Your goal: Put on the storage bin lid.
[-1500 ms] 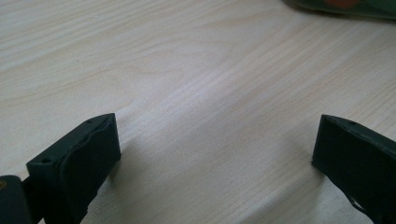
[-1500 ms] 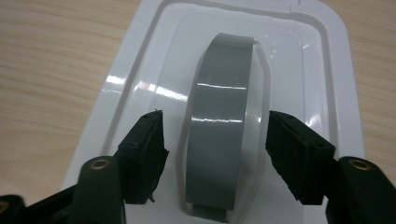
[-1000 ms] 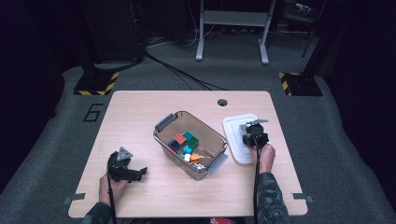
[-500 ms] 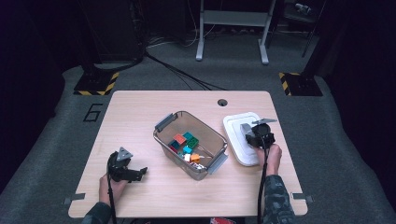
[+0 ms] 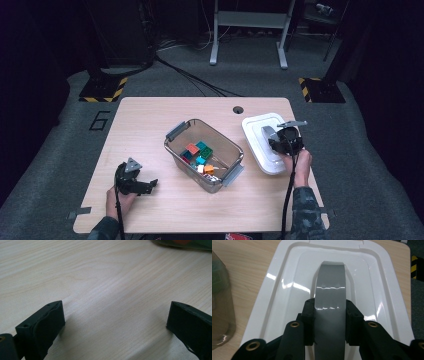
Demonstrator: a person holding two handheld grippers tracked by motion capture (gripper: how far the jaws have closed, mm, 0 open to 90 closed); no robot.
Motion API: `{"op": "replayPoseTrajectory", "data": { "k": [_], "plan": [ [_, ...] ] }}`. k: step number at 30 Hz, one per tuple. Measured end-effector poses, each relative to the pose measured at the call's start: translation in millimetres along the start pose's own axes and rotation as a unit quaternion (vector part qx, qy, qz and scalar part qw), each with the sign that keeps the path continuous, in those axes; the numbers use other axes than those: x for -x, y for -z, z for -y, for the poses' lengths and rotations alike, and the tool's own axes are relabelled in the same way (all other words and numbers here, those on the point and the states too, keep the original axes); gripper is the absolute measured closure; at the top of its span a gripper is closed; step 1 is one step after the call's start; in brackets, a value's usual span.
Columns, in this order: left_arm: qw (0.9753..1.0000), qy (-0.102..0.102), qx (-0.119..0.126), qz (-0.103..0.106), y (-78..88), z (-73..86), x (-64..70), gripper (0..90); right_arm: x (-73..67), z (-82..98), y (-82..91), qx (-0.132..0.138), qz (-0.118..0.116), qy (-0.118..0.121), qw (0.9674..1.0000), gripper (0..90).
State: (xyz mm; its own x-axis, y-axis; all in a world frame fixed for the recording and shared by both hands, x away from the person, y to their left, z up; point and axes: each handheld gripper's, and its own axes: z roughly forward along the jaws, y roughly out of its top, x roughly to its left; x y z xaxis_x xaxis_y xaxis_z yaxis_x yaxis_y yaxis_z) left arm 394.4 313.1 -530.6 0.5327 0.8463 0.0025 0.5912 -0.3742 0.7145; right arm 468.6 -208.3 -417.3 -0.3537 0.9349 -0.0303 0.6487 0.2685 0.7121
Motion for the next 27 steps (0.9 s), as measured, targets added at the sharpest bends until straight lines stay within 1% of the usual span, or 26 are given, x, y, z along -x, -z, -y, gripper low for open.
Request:
{"op": "replayPoseTrajectory", "data": {
  "k": [1,2,4,5,7,8,10,13,15,16,19,22,27],
  "plan": [
    [1.0,0.0,0.0,0.0,0.0,0.0,0.0,1.2,0.0,0.0,0.0,0.0,0.0,0.0,1.0,67.2],
    [1.0,0.0,0.0,0.0,0.0,0.0,0.1,1.2,0.0,-3.6,6.0,0.002,0.003,0.003,1.0,67.2],
    [1.0,0.0,0.0,0.0,0.0,0.0,0.0,1.2,-0.5,-7.0,11.8,0.005,0.003,0.006,1.0,67.2],
    [1.0,-0.001,0.0,0.0,0.0,0.0,-0.1,1.2,-0.2,-8.6,13.9,0.009,0.004,0.012,0.9999,67.2],
    [1.0,0.0,0.0,0.0,0.0,0.0,0.0,1.2,-0.9,-10.5,16.7,0.009,0.003,0.01,0.9999,67.2],
    [1.0,0.0,0.0,0.0,0.0,0.0,0.0,1.2,-0.6,-12.2,18.6,0.012,0.004,0.017,0.9998,67.2],
    [1.0,0.0,0.0,0.0,-0.1,0.0,0.0,1.2,-1.6,-18.0,24.8,0.014,0.007,0.019,0.9997,67.2],
    [1.0,0.0,0.0,0.0,-0.1,0.0,0.0,1.2,-1.9,-21.8,28.2,0.018,0.008,0.022,0.9995,67.2],
    [1.0,0.0,0.0,0.0,0.0,0.0,0.0,1.2,-2.9,-25.4,31.4,0.018,0.008,0.021,0.9996,67.1],
    [1.0,0.0,0.0,0.0,-0.1,0.0,0.0,1.2,-3.8,-29.6,34.5,0.021,0.008,0.026,0.9994,67.2],
    [1.0,0.0,0.0,-0.001,0.0,0.0,0.0,1.2,-5.2,-32.6,37.2,0.025,0.008,0.028,0.9993,67.2],
    [1.0,-0.001,-0.001,-0.001,0.0,-0.1,-0.2,1.1,-9.3,-39.1,44.6,0.029,0.006,0.037,0.9989,67.2],
    [1.0,-0.001,0.0,-0.001,0.0,-0.1,-0.1,1.2,-14.5,-45.2,51.9,0.033,0.002,0.041,0.9986,67.1]
  ]
}}
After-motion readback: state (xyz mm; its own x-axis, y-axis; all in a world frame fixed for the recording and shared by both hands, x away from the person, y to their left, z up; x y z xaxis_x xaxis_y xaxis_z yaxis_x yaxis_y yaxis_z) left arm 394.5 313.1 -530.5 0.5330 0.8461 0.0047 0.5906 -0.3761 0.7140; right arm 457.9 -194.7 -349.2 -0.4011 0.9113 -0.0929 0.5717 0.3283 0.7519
